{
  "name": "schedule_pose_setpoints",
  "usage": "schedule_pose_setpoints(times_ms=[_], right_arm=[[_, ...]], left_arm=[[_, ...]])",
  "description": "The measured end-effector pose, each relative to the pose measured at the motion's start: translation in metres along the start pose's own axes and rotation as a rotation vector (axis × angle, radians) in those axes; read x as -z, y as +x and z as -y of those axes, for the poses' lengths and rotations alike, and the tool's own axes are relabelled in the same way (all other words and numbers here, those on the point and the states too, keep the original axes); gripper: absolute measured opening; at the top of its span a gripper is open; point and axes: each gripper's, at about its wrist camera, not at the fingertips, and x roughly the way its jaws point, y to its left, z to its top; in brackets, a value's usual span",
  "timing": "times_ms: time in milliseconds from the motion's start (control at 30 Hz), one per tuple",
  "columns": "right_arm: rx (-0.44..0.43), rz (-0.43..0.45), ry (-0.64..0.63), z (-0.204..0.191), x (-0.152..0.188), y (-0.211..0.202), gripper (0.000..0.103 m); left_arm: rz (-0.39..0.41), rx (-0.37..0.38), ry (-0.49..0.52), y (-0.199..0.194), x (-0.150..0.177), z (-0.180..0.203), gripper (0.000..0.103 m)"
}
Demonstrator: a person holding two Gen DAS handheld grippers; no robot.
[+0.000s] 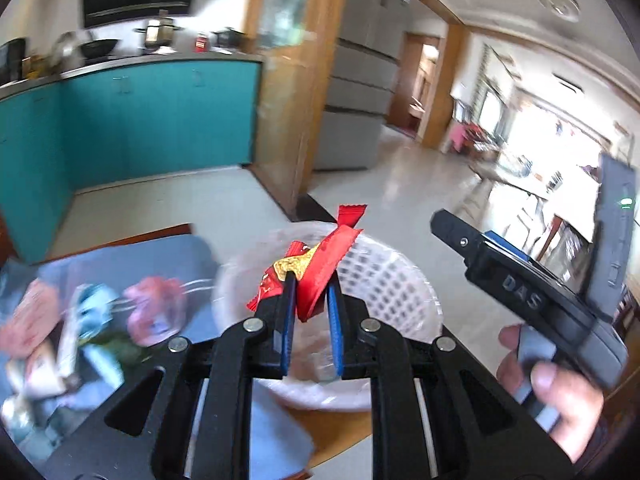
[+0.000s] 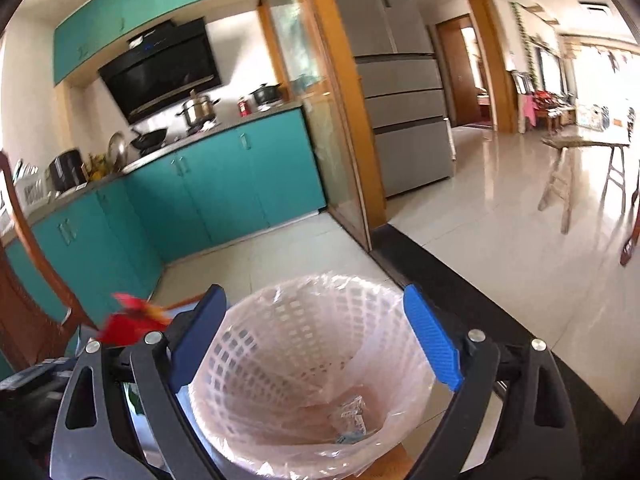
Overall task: Collect trash
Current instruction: 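Open the right tool to drop the bag while the left tool drops the red wrapper into the basket, then move both tools back above the trash on the chair seat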
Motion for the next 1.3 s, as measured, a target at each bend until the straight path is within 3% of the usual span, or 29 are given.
schedule_pose_setpoints(times_ms=[67, 100, 133, 167, 267, 433, 600, 700, 800, 900, 967, 1300], right_arm=[[0.003, 0.004, 0.011, 0.004, -0.001, -0.001, 0.089], [0.005, 0.006, 0.013, 0.006, -0.001, -0.001, 0.089], [0.005, 0.004, 0.014, 0.007, -0.001, -0.001, 0.089], [0.004, 0.002, 0.014, 0.006, 0.000, -0.001, 0.089], [-0.008, -0.002, 0.006, 0.005, 0.001, -0.001, 0.089], [-0.055, -0.042, -0.047, -0.016, 0.008, -0.002, 0.089], [-0.169, -0.119, -0.163, -0.072, 0.036, -0.016, 0.091], [-0.251, -0.190, -0.218, -0.109, 0.062, -0.026, 0.093], [-0.308, -0.231, -0.319, -0.150, 0.096, -0.047, 0.093], [-0.363, -0.286, -0.344, -0.169, 0.121, -0.061, 0.093], [-0.393, -0.313, -0.357, -0.180, 0.131, -0.067, 0.093], [-0.373, -0.300, -0.390, -0.194, 0.143, -0.064, 0.093]], left_arm=[[-0.009, 0.017, -0.002, 0.014, -0.006, 0.007, 0.028], [-0.018, 0.020, -0.004, 0.022, -0.008, 0.008, 0.042], [-0.023, 0.004, -0.007, 0.027, -0.009, 0.007, 0.078], [-0.004, -0.034, -0.009, 0.028, -0.009, 0.005, 0.091], [0.028, -0.097, 0.007, 0.013, -0.002, -0.010, 0.091], [0.090, -0.232, 0.007, -0.062, 0.020, -0.051, 0.093], [0.110, -0.424, -0.117, -0.153, 0.070, -0.108, 0.098], [0.111, -0.462, -0.256, -0.188, 0.107, -0.140, 0.098], [0.072, -0.518, -0.286, -0.197, 0.140, -0.157, 0.098], [-0.002, -0.536, -0.244, -0.187, 0.158, -0.162, 0.098], [-0.029, -0.505, -0.235, -0.182, 0.162, -0.162, 0.098], [-0.040, -0.490, -0.241, -0.183, 0.162, -0.158, 0.098]])
